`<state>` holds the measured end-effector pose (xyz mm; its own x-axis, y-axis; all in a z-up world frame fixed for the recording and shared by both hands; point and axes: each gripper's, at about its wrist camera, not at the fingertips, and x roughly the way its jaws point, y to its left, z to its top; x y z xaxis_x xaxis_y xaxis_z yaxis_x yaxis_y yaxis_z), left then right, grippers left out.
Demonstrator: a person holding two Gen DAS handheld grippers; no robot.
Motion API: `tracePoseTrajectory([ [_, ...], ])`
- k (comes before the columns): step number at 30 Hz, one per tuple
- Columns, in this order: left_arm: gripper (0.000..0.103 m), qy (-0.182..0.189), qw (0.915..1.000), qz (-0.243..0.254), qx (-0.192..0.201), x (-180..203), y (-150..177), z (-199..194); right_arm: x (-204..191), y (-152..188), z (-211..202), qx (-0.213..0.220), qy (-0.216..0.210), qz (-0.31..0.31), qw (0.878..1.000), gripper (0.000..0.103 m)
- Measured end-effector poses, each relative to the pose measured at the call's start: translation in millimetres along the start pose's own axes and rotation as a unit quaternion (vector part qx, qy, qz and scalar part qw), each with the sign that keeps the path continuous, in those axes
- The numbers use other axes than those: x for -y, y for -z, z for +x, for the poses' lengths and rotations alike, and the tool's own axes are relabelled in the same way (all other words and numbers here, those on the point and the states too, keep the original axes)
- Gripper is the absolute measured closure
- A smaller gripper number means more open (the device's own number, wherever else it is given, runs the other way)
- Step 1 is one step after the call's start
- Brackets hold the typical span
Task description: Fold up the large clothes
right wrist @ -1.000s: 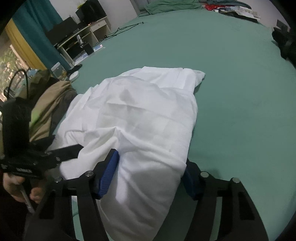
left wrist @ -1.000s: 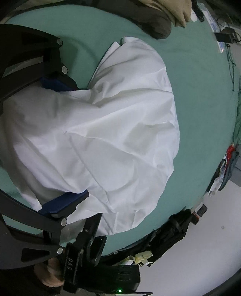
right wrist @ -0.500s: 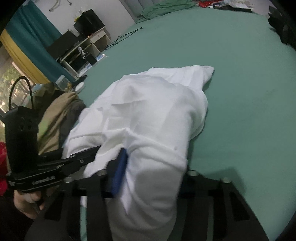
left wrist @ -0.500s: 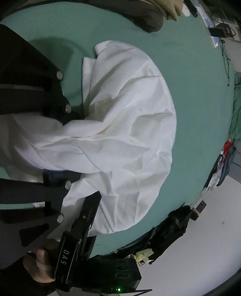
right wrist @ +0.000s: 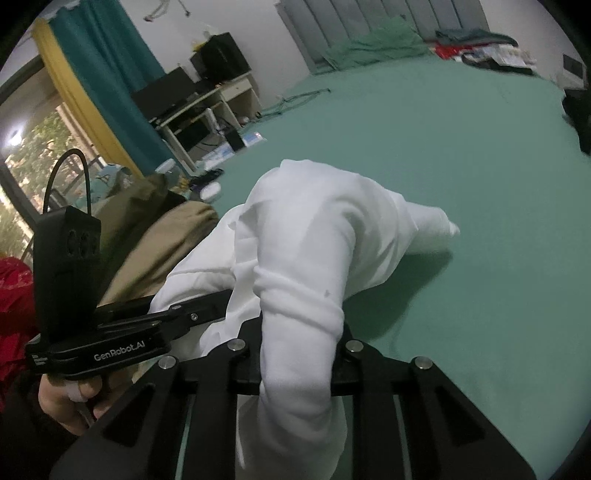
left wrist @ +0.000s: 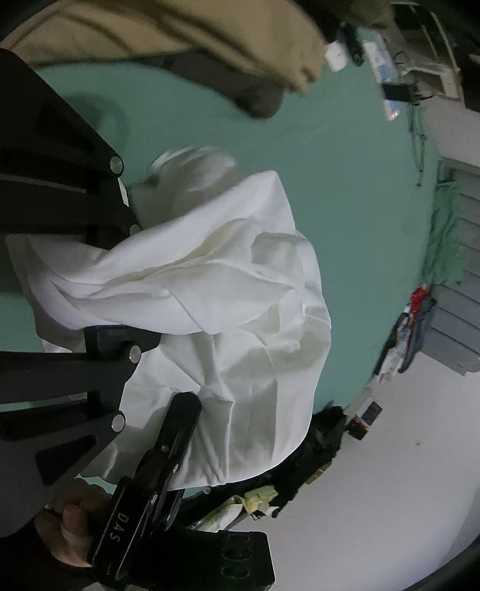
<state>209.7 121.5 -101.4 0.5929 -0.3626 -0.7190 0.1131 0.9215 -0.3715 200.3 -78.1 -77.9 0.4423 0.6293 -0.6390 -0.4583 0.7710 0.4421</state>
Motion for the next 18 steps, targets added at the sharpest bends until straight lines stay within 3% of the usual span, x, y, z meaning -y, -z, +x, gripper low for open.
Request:
tracePoseTrajectory([
  [10,0.082,-0.024,0.9978,0.004,0.062,-21,-28,-80,-59,-30,-6,0.04,-0.036,-0.028,0.998,0.084],
  [18,0.082,-0.062,0.9974,-0.003,0.038,-53,-17,-83,-75,-17,37,0.024,-0.072,-0.013,0.997,0.084],
])
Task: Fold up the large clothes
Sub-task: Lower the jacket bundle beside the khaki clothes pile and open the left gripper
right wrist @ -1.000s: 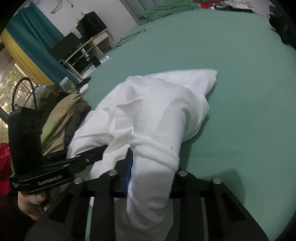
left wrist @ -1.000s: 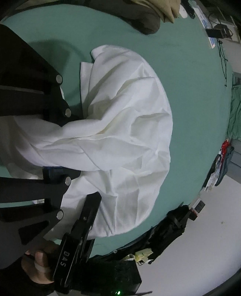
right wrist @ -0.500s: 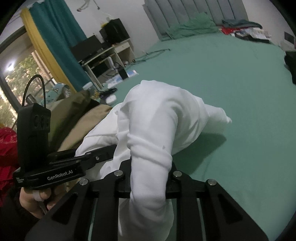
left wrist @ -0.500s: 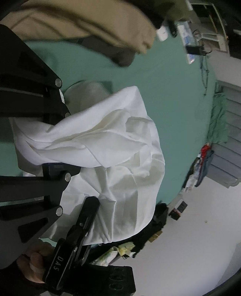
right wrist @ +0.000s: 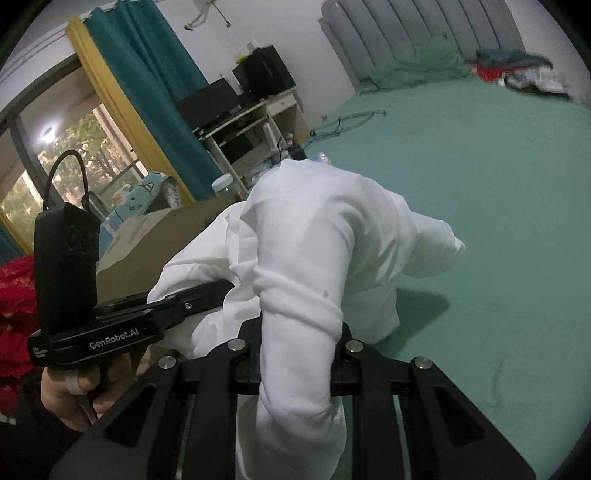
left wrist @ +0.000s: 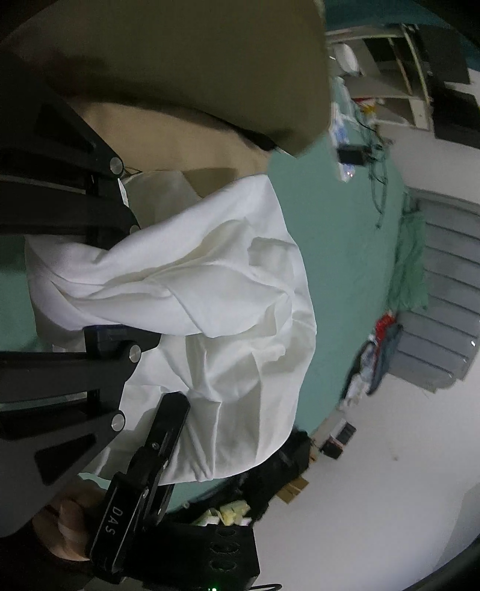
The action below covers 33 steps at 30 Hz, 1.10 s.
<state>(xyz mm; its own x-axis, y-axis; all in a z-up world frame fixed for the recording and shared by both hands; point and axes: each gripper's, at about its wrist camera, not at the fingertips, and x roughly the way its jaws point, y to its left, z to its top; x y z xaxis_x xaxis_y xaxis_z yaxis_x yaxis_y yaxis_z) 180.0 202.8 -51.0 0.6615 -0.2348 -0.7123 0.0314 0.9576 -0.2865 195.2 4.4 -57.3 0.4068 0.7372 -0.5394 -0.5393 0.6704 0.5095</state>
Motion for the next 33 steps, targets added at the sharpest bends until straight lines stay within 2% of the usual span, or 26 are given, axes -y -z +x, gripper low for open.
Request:
tracePoseTrajectory([
  [9,0.078,-0.051,0.9942,-0.009,-0.094,-26,40,43,31,42,53,-0.069,-0.001,0.045,0.997,0.083],
  [11,0.077,-0.056,0.993,-0.017,-0.103,-33,45,47,39,44,59,-0.082,0.003,0.053,0.995,0.08],
  [13,0.074,-0.057,0.9926,-0.019,-0.105,-36,46,49,46,44,66,-0.095,0.005,0.063,0.993,0.075],
  [16,0.069,-0.065,0.9915,-0.013,-0.112,-37,47,54,53,46,68,-0.105,0.015,0.07,0.992,0.064],
  [22,0.062,-0.069,0.992,-0.007,-0.105,-37,45,49,56,43,47,-0.099,0.048,0.063,0.992,0.048],
  [28,0.057,-0.068,0.996,-0.016,-0.056,-35,36,28,56,30,18,-0.082,0.081,0.055,0.992,0.046],
  [33,0.057,-0.059,0.995,-0.043,-0.068,-46,37,29,43,19,6,-0.062,0.104,0.021,0.992,0.046],
])
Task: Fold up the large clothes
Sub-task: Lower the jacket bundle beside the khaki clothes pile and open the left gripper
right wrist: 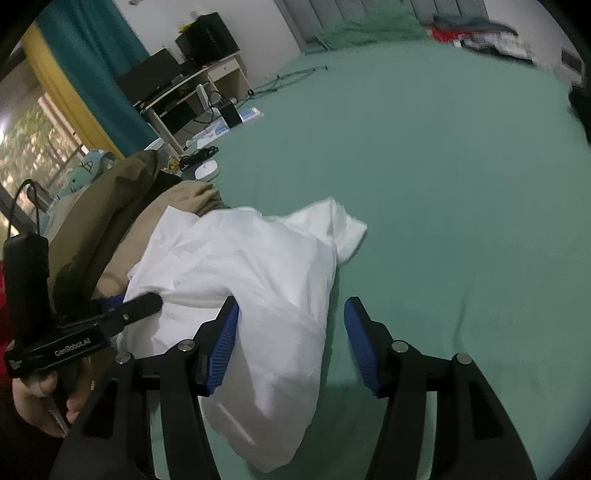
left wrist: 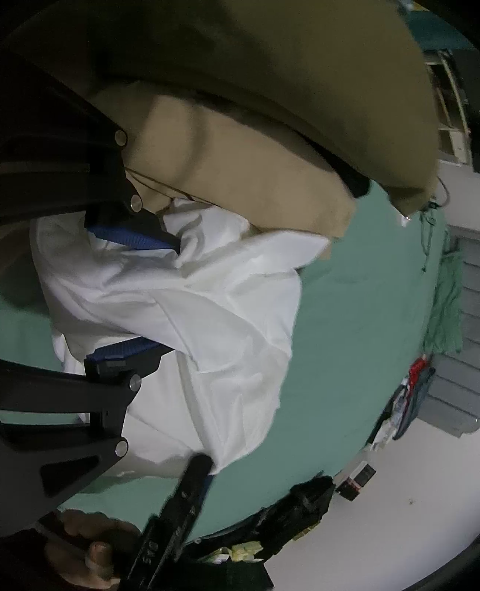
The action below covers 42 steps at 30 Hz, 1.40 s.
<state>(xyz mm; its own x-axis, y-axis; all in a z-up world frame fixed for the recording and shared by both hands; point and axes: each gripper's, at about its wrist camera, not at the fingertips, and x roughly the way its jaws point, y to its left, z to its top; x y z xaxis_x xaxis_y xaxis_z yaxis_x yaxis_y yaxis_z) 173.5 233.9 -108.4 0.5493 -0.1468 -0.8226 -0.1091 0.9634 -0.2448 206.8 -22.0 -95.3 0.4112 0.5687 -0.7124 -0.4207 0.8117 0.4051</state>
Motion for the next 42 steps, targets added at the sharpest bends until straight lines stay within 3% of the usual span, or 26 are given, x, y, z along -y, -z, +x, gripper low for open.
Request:
tracePoseTrajectory([
  [5,0.057,-0.028,0.9991,0.016,-0.026,-1,7,12,-8,-8,-1,0.017,0.011,-0.003,1.0,0.046],
  [8,0.057,-0.044,0.9981,0.035,-0.024,0,10,13,-7,-10,-4,0.033,0.047,-0.013,0.998,0.046],
  [15,0.057,-0.058,0.9967,0.052,-0.024,0,14,10,2,-9,25,-0.016,0.071,-0.017,0.997,0.046],
  [21,0.057,-0.061,0.9963,0.053,-0.027,-6,21,3,1,6,44,-0.038,0.085,-0.03,0.995,0.032],
  [36,0.057,-0.059,0.9969,0.034,-0.039,-4,30,-11,8,31,8,-0.047,0.066,-0.012,0.997,0.028],
  [42,0.057,-0.055,0.9972,0.014,-0.05,-4,39,-18,16,45,-7,-0.068,0.045,0.03,0.996,0.027],
])
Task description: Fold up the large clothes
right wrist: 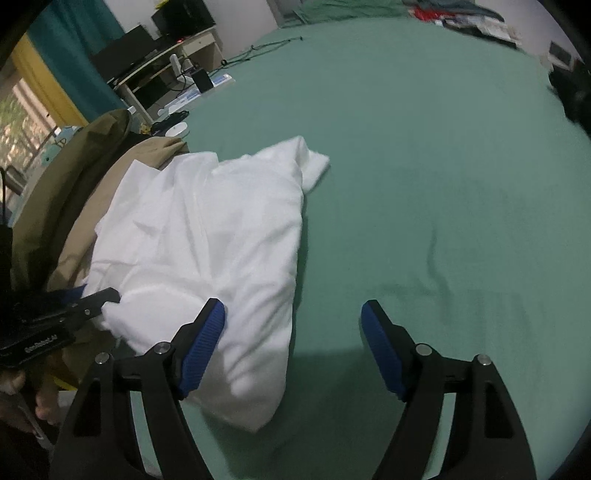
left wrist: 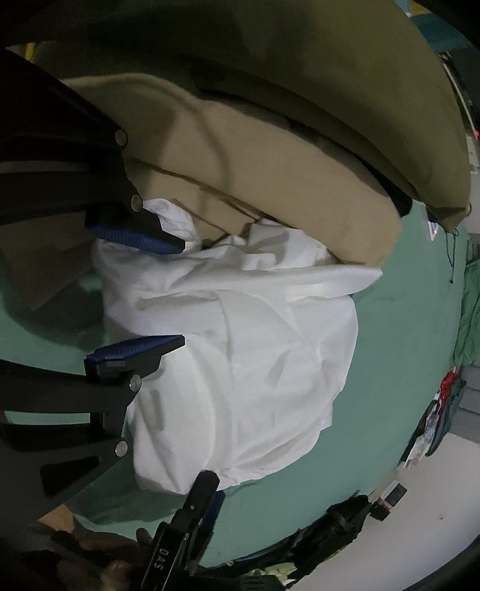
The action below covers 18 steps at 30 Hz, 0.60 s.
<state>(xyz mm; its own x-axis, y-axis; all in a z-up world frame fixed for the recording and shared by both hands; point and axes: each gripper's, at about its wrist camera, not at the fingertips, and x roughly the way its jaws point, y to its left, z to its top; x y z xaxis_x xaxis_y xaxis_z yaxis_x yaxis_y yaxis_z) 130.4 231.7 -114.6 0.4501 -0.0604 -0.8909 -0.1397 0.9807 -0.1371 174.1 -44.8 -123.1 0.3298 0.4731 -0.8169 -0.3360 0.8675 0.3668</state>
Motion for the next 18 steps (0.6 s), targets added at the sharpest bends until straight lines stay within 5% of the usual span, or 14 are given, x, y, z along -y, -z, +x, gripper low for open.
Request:
tracePoseTrajectory([
  [18,0.057,-0.009,0.9987,-0.047,0.017,20,45,-56,21,31,-71,0.01,0.015,0.018,1.0,0.027],
])
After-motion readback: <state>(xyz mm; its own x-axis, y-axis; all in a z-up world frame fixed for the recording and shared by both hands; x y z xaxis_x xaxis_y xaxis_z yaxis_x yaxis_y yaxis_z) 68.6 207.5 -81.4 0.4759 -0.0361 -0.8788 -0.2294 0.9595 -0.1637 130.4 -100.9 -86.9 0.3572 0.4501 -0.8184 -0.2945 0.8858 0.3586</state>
